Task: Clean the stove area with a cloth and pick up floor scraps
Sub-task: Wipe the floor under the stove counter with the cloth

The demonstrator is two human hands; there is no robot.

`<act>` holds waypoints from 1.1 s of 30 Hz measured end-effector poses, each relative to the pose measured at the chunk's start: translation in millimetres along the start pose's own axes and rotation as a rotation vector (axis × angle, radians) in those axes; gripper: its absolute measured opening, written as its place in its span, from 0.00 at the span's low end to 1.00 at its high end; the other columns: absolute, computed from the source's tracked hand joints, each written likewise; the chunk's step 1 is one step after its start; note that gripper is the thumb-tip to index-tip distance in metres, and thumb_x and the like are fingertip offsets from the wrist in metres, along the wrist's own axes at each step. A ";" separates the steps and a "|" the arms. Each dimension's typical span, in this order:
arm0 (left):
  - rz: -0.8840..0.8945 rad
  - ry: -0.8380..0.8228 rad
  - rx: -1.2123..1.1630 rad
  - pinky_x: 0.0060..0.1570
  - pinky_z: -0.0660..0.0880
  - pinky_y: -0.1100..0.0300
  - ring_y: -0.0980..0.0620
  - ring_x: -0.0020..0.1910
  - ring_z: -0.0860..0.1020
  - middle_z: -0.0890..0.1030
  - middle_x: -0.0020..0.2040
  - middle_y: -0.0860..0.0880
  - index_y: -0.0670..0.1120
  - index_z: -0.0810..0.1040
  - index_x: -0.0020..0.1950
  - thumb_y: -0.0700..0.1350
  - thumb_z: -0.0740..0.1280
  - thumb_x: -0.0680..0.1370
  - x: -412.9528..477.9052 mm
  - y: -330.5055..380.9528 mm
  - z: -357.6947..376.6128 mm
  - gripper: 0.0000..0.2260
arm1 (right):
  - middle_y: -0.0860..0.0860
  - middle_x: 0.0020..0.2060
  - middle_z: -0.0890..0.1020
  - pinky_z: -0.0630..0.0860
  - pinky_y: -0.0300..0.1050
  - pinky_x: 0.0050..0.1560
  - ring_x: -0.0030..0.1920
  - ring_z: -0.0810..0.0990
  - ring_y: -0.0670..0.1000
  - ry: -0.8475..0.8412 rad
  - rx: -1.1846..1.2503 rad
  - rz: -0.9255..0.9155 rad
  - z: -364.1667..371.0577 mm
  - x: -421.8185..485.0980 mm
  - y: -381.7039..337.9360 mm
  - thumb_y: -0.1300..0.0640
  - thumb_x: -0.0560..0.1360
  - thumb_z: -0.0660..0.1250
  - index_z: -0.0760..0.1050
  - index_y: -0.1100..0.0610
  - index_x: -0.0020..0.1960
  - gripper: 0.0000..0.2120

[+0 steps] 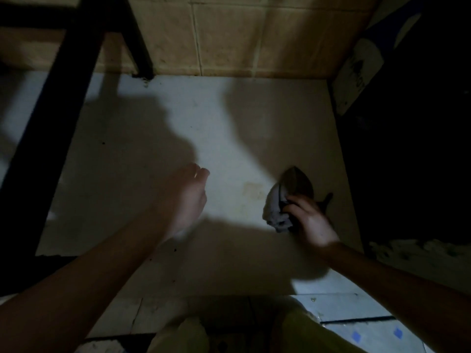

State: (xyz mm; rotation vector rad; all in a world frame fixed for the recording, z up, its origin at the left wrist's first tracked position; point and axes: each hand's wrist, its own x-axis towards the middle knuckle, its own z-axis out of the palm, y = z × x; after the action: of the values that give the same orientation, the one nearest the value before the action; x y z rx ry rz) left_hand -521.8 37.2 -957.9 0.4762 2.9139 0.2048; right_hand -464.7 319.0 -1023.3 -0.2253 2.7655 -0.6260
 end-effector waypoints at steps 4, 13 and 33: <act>-0.119 -0.009 0.015 0.53 0.74 0.47 0.41 0.53 0.75 0.75 0.55 0.41 0.42 0.73 0.62 0.41 0.61 0.77 -2.6 -12.1 -6.4 0.14 | 0.56 0.71 0.67 0.61 0.50 0.70 0.72 0.62 0.58 -0.014 -0.060 -0.191 2.0 36.2 -34.0 0.67 0.76 0.59 0.73 0.59 0.65 0.18; -0.196 0.002 -0.134 0.62 0.68 0.47 0.43 0.62 0.72 0.73 0.64 0.42 0.43 0.71 0.68 0.42 0.62 0.78 -17.5 -37.7 -11.1 0.18 | 0.57 0.65 0.73 0.70 0.51 0.64 0.65 0.69 0.58 0.010 -0.043 -0.332 -5.4 95.6 -69.7 0.69 0.70 0.66 0.75 0.59 0.60 0.20; -0.266 0.064 -0.092 0.54 0.73 0.45 0.37 0.55 0.74 0.75 0.55 0.39 0.41 0.74 0.58 0.45 0.59 0.76 37.3 -30.4 -3.9 0.14 | 0.66 0.52 0.78 0.65 0.43 0.56 0.54 0.76 0.62 0.585 0.245 0.232 -55.4 158.1 21.7 0.75 0.70 0.57 0.76 0.71 0.47 0.11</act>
State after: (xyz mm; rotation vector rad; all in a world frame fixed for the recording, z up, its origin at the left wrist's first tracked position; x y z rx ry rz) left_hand -566.5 20.4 -964.9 0.0671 2.9732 0.3184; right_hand -633.4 326.3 -1024.8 0.3892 3.1368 -1.0982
